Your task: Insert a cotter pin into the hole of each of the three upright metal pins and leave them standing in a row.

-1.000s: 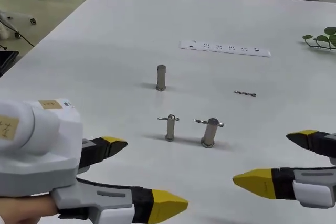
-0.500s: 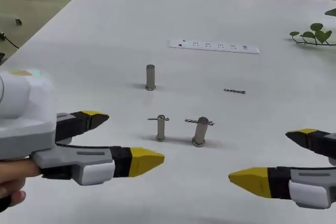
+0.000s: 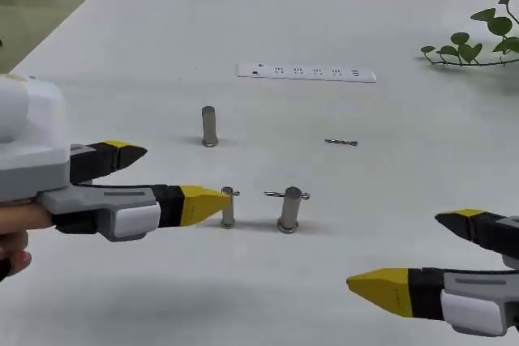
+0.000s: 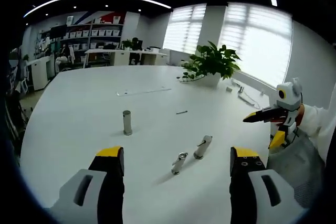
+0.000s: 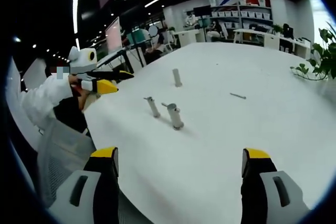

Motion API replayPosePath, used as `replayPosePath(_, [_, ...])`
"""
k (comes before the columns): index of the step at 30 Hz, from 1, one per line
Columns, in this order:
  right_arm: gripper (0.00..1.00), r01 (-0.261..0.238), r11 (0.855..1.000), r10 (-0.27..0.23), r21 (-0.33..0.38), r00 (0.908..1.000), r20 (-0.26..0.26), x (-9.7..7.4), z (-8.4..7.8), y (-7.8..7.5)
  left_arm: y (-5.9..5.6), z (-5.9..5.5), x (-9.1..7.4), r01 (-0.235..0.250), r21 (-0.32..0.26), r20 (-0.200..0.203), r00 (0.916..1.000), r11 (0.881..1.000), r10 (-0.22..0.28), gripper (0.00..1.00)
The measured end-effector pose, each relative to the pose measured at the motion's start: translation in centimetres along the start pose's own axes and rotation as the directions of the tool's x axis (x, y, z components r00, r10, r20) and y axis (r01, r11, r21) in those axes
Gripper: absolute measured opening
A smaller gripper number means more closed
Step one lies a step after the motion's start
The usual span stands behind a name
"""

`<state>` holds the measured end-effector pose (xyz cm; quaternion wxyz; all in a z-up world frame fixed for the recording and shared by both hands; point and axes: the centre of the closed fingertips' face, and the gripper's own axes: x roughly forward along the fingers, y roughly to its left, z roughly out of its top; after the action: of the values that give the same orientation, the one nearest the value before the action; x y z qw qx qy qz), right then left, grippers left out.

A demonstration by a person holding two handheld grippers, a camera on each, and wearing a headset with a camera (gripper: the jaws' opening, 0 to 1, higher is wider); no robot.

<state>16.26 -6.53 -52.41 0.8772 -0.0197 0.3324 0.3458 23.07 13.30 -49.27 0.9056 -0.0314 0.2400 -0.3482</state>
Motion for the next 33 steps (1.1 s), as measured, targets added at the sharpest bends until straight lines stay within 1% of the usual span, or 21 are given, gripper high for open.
replayPosePath(1, [0.96,0.002,1.0,-0.002,0.002,1.0,0.002,-0.1,0.0,-0.1,0.1,0.2,0.1,-0.002,0.002,0.003,1.0,1.0,0.002,0.81])
replayPosePath(4, [0.96,0.008,1.0,-0.009,0.011,0.9999,0.007,-0.4,0.0,-0.1,1.0,1.0,0.8,-0.014,-0.008,0.019,0.9997,1.0,0.014,0.81])
replayPosePath(7, [0.95,0.018,1.0,-0.018,0.018,0.9998,0.008,-0.7,-0.1,-0.2,1.9,1.6,1.4,-0.03,-0.006,0.026,0.9992,1.0,0.03,0.78])
replayPosePath(9, [0.95,0.022,0.999,-0.022,0.029,0.9997,0.01,-0.9,-0.3,-0.4,2.3,2.1,1.8,-0.027,-0.039,0.046,0.9985,0.999,0.029,0.77])
replayPosePath(10, [0.95,0.023,0.999,-0.024,0.037,0.9997,0.008,-1.0,-0.4,-0.4,2.5,2.5,2.1,-0.025,-0.056,0.063,0.9976,0.998,0.028,0.76])
replayPosePath(12, [0.95,0.029,0.998,-0.029,0.047,0.9996,0.002,-1.2,-0.8,-0.5,2.9,2.8,2.4,-0.026,-0.066,0.072,0.9969,0.997,0.031,0.76])
replayPosePath(15, [0.95,0.038,0.998,-0.037,0.055,0.9992,-0.011,-1.4,-1.3,-0.6,3.4,2.8,3.1,-0.039,-0.053,0.068,0.9968,0.998,0.043,0.73])
replayPosePath(16, [0.95,0.04,0.997,-0.039,0.059,0.9992,-0.011,-1.5,-1.4,-0.7,3.8,2.7,3.5,-0.055,-0.04,0.06,0.9965,0.998,0.058,0.72])
replayPosePath(18, [0.94,0.044,0.997,-0.044,0.068,0.999,-0.008,-1.8,-1.5,-0.7,4.3,2.5,4.1,-0.072,-0.031,0.055,0.9958,0.997,0.074,0.72])
replayPosePath(21, [0.94,0.055,0.996,-0.055,0.073,0.9985,-0.009,-2.0,-1.7,-0.9,4.9,2.3,5.0,-0.08,-0.028,0.046,0.9956,0.996,0.081,0.68])
replayPosePath(22, [0.94,0.057,0.996,-0.056,0.075,0.9984,-0.01,-2.0,-1.8,-1.0,5.1,2.1,5.4,-0.086,-0.016,0.041,0.9954,0.996,0.087,0.66])
replayPosePath(23, [0.94,0.059,0.995,-0.058,0.081,0.9982,-0.014,-2.1,-2.0,-1.0,5.4,1.9,5.6,-0.095,0.008,0.031,0.995,0.995,0.095,0.62])
replayPosePath(24, [0.94,0.059,0.995,-0.058,0.082,0.9982,-0.016,-2.1,-2.1,-1.0,5.8,1.7,5.9,-0.11,0.033,0.018,0.9939,0.993,0.109,0.6])
replayPosePath(25, [0.94,0.062,0.994,-0.06,0.085,0.998,-0.021,-2.2,-2.3,-1.1,6.0,1.6,6.3,-0.111,0.045,0.011,0.9938,0.993,0.111,0.59])
replayPosePath(28, [0.93,0.065,0.994,-0.063,0.09,0.9976,-0.027,-2.3,-2.6,-1.1,6.5,1.6,7.1,-0.116,0.046,0.003,0.9932,0.992,0.116,0.58])
replayPosePath(30, [0.93,0.065,0.993,-0.062,0.094,0.9976,-0.029,-2.3,-2.7,-1.0,7.0,1.6,7.5,-0.122,0.056,-0.004,0.9924,0.991,0.123,0.54])
replayPosePath(33, [0.93,0.06,0.993,-0.058,0.099,0.998,-0.026,-2.4,-2.7,-0.9,7.6,1.5,8.2,-0.131,0.054,-0.012,0.9912,0.99,0.132,0.52])
